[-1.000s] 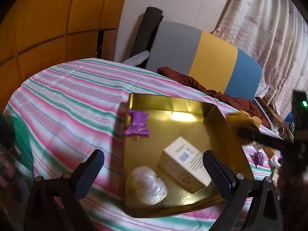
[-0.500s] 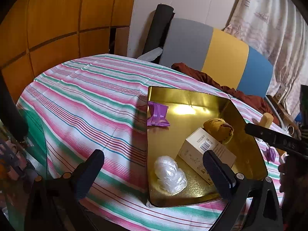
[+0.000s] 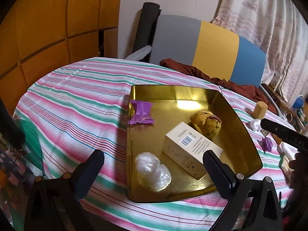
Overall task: Organize objects
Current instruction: 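Lower the yellow knitted pouch into the gold tray and open the right tool, then reach the left tool to the second purple snack packet and grasp it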
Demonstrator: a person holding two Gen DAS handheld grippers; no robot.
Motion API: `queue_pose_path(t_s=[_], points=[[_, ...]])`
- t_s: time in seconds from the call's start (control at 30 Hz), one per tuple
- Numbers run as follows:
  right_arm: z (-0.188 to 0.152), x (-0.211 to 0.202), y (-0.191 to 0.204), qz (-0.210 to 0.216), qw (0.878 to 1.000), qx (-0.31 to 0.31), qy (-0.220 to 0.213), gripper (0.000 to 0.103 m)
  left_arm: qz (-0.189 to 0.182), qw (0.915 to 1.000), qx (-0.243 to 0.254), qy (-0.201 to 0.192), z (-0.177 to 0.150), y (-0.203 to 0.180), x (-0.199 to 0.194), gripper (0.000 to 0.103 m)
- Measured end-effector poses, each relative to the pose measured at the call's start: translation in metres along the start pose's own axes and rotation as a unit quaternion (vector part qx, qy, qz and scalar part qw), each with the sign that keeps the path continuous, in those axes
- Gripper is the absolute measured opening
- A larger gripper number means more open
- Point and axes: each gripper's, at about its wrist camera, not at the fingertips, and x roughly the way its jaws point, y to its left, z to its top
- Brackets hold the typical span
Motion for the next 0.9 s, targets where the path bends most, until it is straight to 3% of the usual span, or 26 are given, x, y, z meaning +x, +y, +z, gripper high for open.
queue_pose_path(t_s=[0.33,0.53,0.77,0.9], points=[[-0.011,-0.02,-0.092,-0.08,0.995,0.06,-0.004,0.086,-0.02,0.999,0.039,-0.007,0.007,-0.034,-0.004,0.103],[-0.002,-0.052,-0.159,-0.147,0.984,0.091,-0.034,0.086,-0.066,0.9947,0.077,-0.015,0.019,-0.074,-0.005,0.103],[0.003,-0.068,-0.223,-0.194,0.971,0.118,-0.07,0.086,-0.138,0.9799,0.143,0.009,0.029,-0.154,0.006,0.103],[-0.006,-0.07,-0.251,-0.17,0.97,0.154,-0.084,0.086,-0.17,0.969,0.177,0.029,0.031,-0.207,0.018,0.103]])
